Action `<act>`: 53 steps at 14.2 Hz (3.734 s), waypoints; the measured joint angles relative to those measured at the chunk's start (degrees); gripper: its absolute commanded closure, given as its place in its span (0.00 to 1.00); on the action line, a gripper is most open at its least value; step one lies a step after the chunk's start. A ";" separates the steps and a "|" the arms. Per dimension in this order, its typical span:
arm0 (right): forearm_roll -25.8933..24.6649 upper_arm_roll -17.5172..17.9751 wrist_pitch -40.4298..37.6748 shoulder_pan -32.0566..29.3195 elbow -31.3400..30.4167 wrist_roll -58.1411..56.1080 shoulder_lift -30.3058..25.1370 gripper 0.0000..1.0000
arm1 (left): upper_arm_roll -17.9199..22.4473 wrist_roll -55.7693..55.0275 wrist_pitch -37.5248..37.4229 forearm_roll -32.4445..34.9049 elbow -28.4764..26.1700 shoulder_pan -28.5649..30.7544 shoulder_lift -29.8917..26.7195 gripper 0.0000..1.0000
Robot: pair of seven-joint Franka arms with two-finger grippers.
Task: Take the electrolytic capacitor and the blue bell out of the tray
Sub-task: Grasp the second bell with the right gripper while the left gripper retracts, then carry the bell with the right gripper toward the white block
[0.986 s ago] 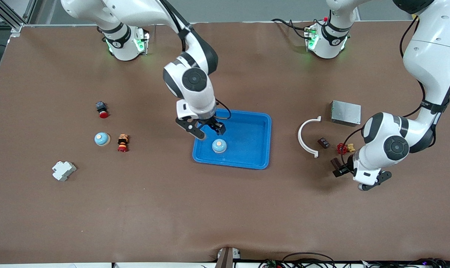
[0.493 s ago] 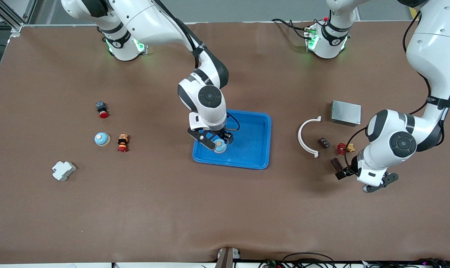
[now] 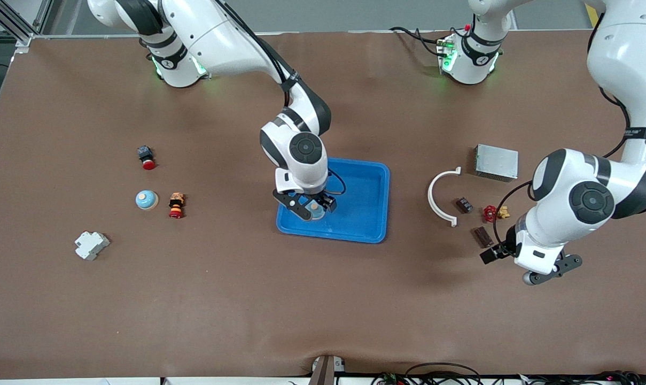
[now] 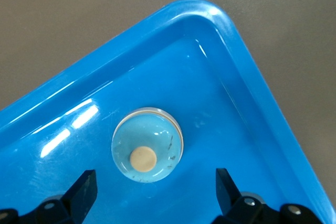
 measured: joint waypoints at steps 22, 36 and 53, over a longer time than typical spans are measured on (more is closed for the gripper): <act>-0.06 -0.39 -0.91 0.05 5.41 0.64 4.06 1.00 | 24.58 25.44 -23.57 -22.75 2.41 -20.49 -28.98 0.00; 0.03 -1.40 -25.98 -13.92 12.01 -29.50 -6.51 1.00 | 30.46 32.07 -30.38 -24.84 -3.04 -22.69 -38.37 0.00; -1.48 -1.86 -0.55 -39.25 -14.48 -80.83 -14.11 1.00 | 30.87 39.47 -32.22 -27.48 -4.67 -16.81 -41.65 0.00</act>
